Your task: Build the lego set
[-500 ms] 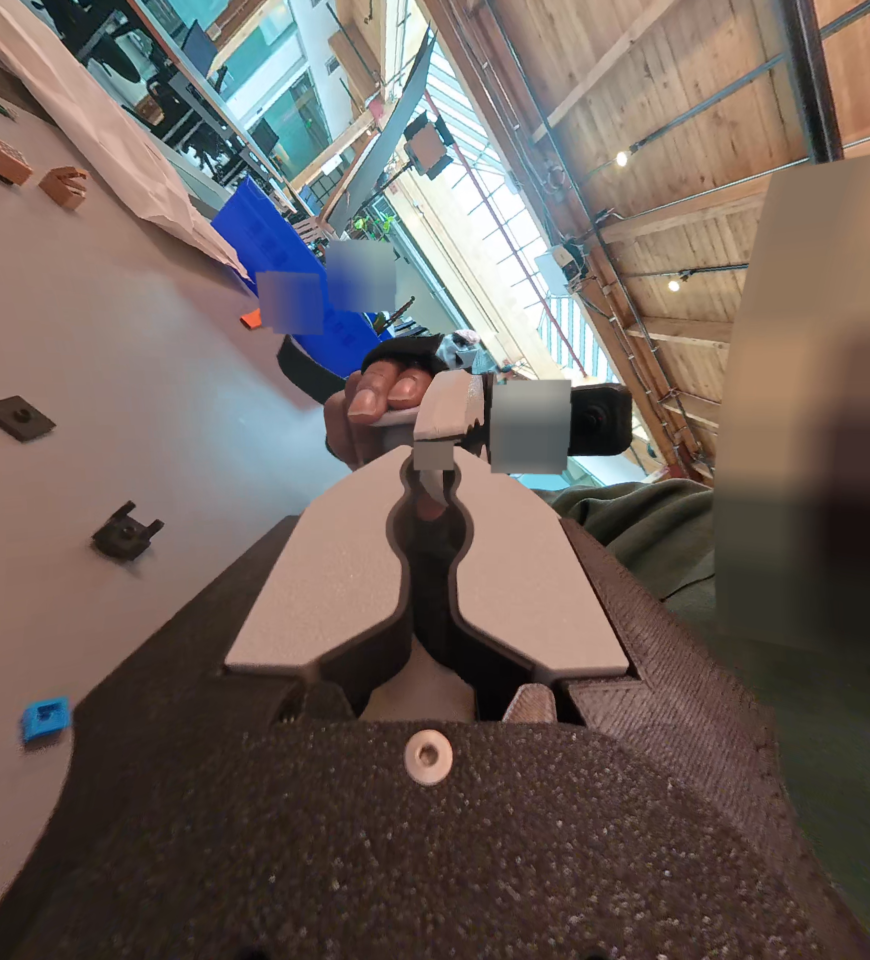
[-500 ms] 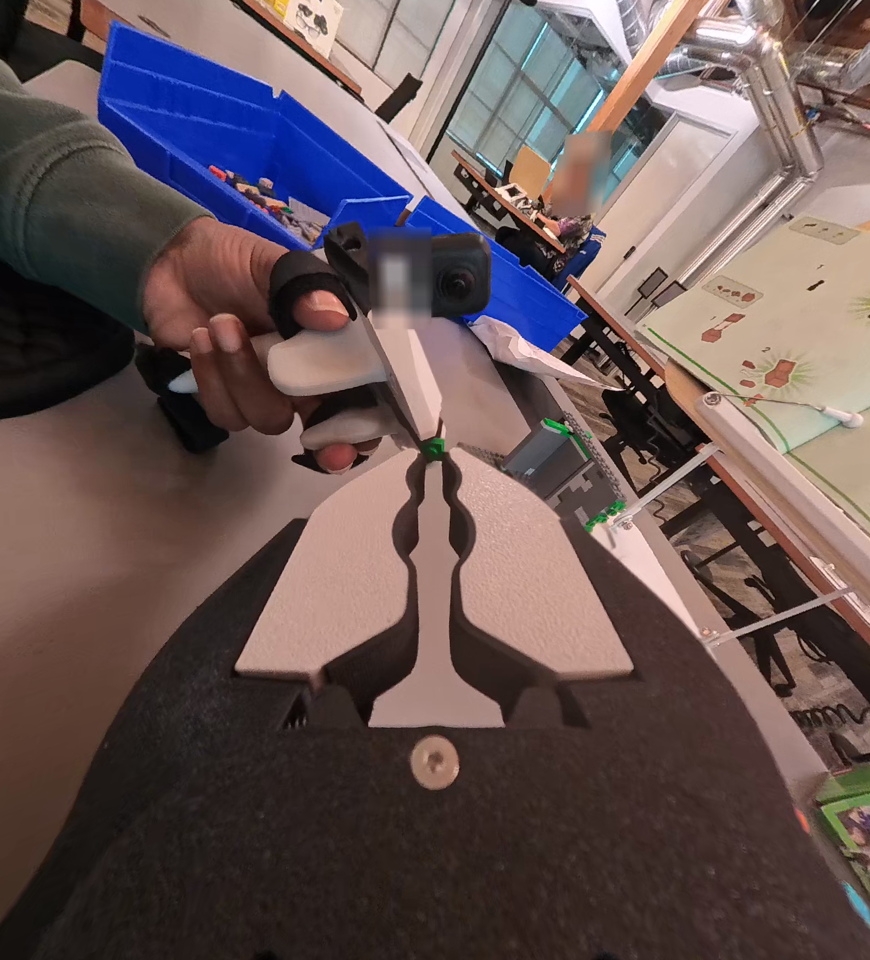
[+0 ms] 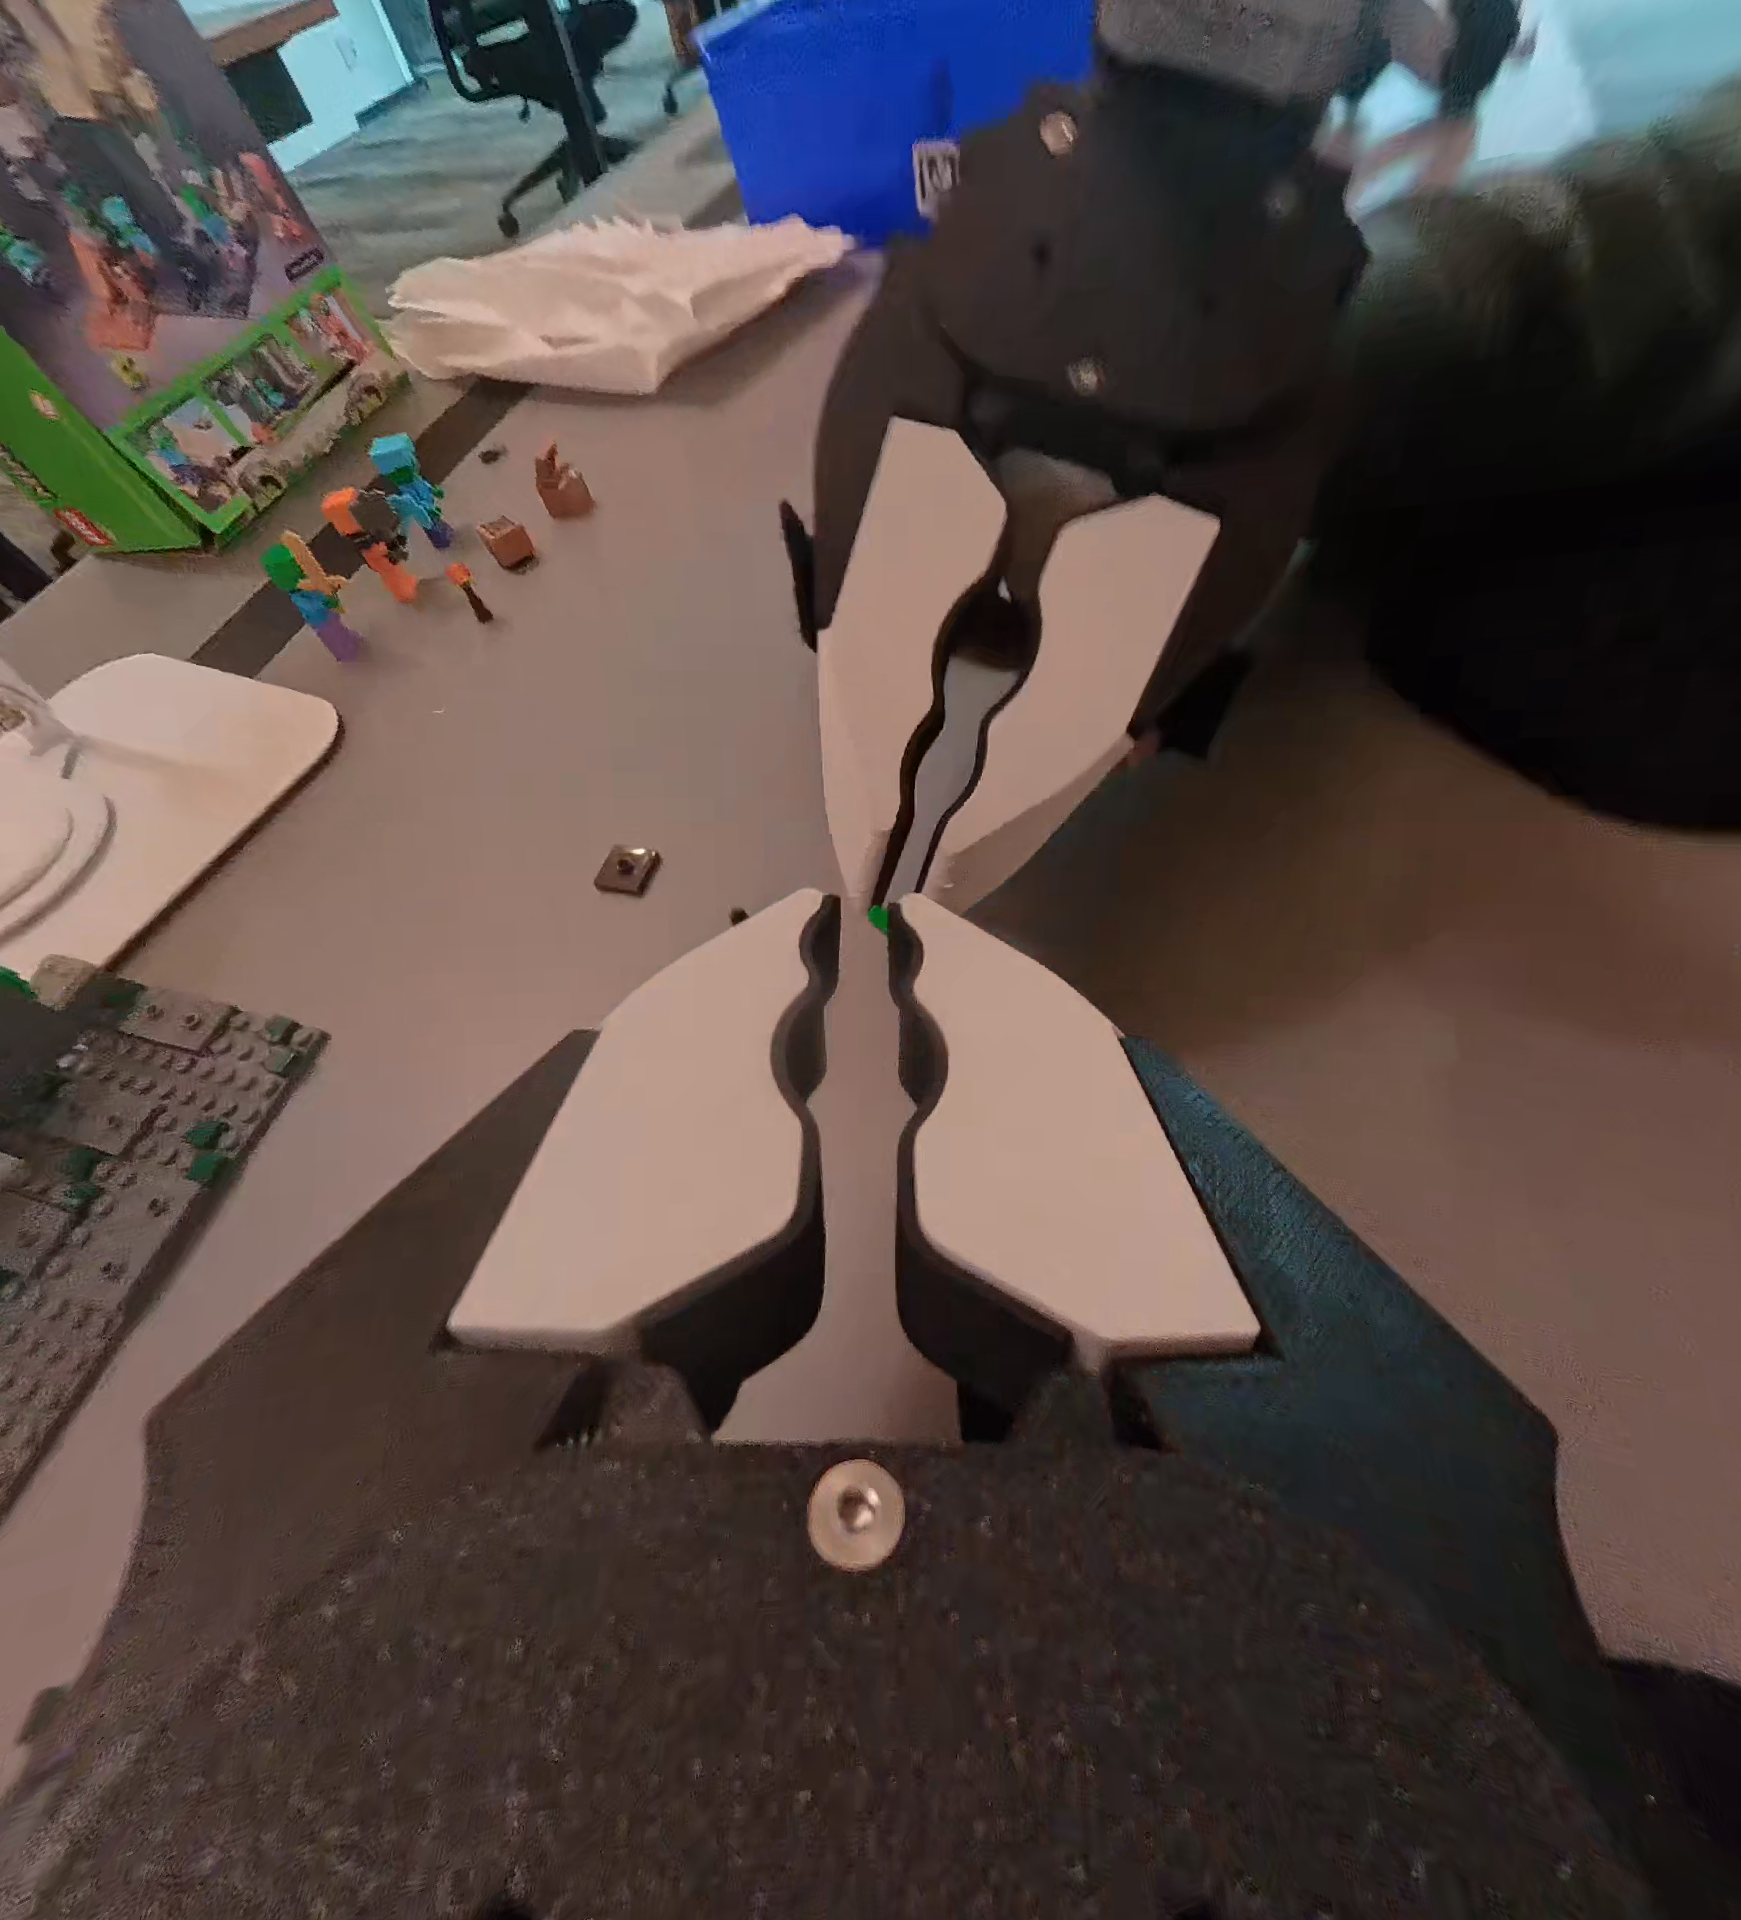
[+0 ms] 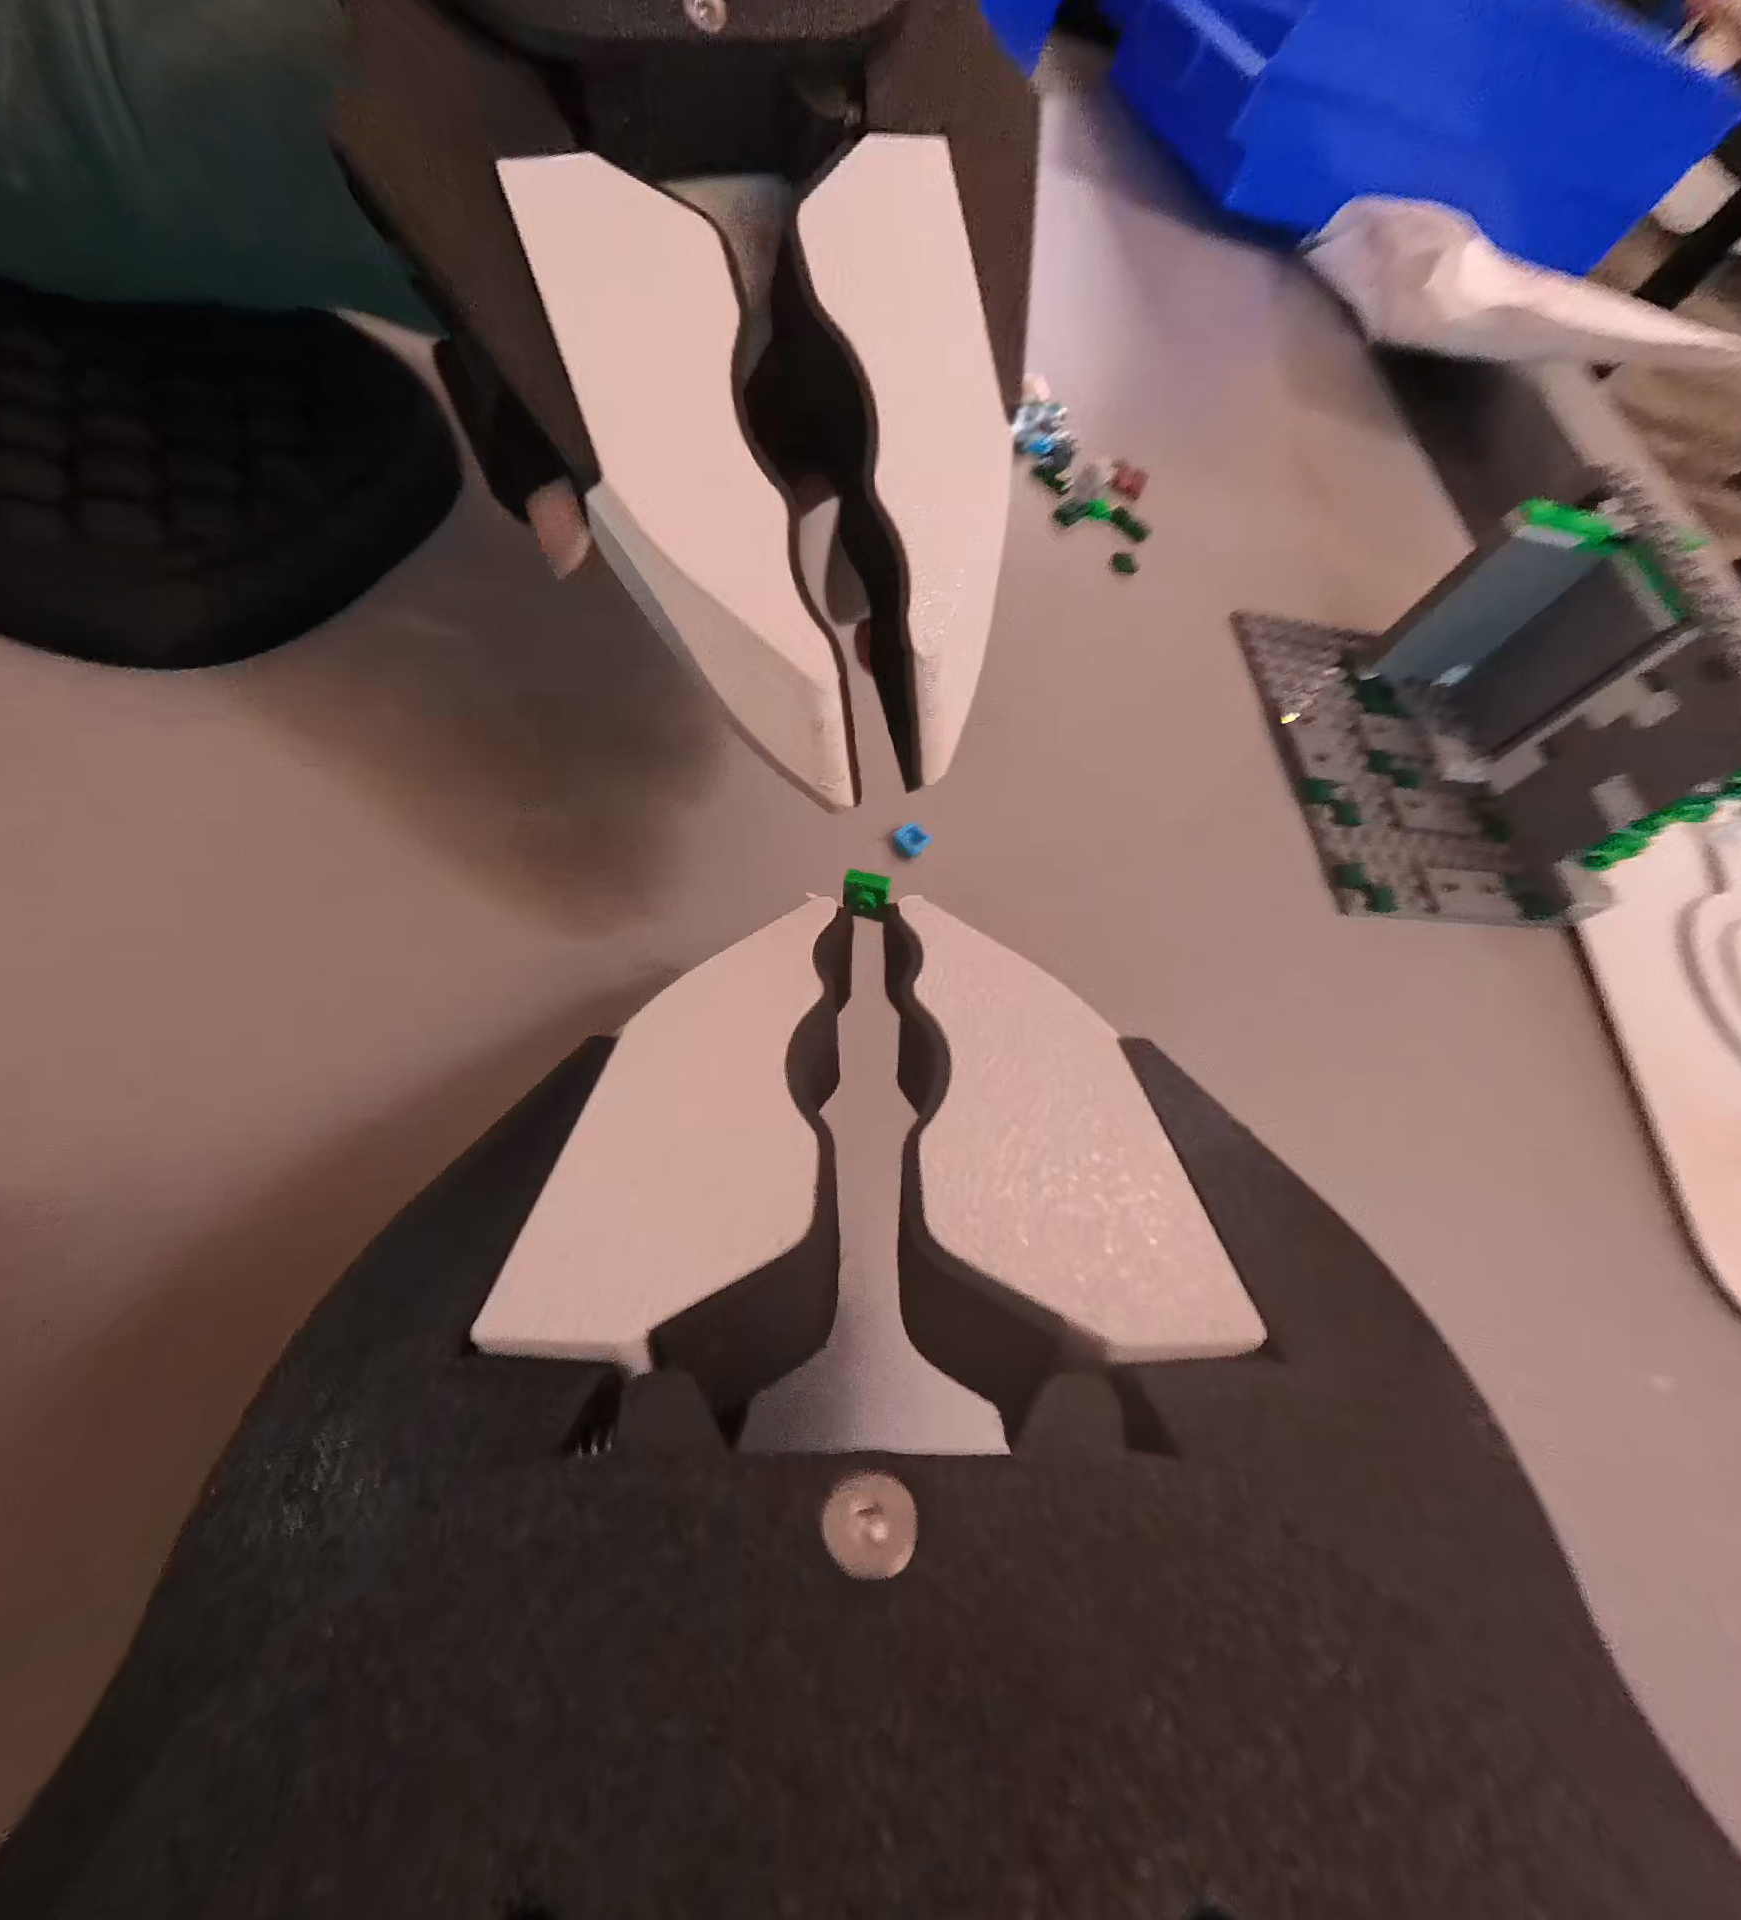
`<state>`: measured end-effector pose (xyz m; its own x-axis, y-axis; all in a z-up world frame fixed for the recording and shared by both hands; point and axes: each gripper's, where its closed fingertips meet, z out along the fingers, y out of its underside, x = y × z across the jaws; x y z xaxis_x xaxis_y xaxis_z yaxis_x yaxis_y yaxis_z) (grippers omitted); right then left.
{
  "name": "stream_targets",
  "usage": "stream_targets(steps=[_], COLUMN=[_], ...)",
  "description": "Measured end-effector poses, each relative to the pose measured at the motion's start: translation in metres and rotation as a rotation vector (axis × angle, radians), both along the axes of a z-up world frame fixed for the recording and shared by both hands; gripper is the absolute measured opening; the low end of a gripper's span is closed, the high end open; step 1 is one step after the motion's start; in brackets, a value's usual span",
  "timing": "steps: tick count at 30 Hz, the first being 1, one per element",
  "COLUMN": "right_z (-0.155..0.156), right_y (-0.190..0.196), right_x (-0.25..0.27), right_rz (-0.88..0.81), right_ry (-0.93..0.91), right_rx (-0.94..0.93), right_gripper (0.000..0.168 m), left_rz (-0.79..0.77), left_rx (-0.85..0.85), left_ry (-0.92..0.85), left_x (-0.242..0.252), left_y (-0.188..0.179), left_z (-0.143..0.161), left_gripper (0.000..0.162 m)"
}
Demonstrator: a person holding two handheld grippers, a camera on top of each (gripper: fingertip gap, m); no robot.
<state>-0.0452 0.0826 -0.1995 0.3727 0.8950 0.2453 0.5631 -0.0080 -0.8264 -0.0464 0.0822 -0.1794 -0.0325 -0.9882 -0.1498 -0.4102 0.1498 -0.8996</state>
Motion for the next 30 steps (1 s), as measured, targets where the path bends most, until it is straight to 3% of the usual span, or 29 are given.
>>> stream_targets(steps=[1, 11, 30], right_z=[-0.003, -0.02, -0.026], right_y=[-0.003, -0.023, -0.033], right_x=[-0.001, -0.006, -0.011], right_rz=[0.018, 0.128, 0.183], right_ry=[-0.007, -0.063, -0.084], right_rx=[-0.025, -0.146, -0.159], right_gripper=[0.005, 0.005, 0.005], left_rz=[-0.014, -0.163, -0.201], left_rx=[0.028, 0.107, 0.125], left_ry=[0.024, 0.175, 0.244], left_x=[-0.001, -0.005, -0.005], left_y=[-0.002, -0.027, -0.035], left_z=[-0.004, -0.031, -0.043], left_gripper=[0.009, 0.012, 0.008])
